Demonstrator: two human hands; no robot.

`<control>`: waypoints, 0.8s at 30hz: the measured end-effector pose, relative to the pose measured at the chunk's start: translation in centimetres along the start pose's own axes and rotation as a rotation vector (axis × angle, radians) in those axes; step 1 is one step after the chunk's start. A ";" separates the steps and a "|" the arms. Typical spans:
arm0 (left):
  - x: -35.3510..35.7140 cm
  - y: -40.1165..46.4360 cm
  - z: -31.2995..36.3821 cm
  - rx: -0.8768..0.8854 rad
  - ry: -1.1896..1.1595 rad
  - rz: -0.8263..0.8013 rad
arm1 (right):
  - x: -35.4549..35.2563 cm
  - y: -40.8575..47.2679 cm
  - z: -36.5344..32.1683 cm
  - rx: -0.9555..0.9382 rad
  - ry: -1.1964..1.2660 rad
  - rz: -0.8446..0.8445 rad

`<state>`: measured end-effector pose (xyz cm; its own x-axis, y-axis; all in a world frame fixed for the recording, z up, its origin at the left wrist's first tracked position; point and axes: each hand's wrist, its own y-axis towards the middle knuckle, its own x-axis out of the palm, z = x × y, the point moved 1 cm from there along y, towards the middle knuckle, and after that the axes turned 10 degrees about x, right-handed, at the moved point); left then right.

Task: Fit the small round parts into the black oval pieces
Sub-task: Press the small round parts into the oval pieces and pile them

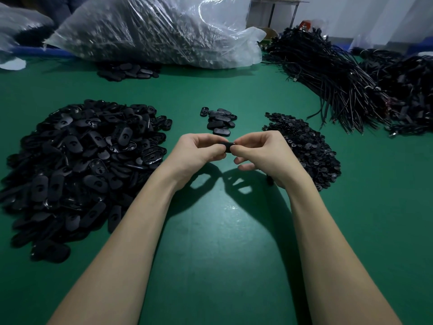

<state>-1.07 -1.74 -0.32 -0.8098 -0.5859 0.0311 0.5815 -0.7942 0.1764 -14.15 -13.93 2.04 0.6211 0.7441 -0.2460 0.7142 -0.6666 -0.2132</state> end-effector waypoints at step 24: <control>0.0 0.4 -1.0 0.030 0.301 -0.034 | 1.2 0.5 1.0 -0.054 -0.195 0.130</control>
<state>-0.81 -2.19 -1.21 -0.7661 -0.5844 -0.2675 0.5485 -0.8114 0.2019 -13.42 -13.41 0.76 0.6389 0.6260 -0.4471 0.6514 -0.7494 -0.1185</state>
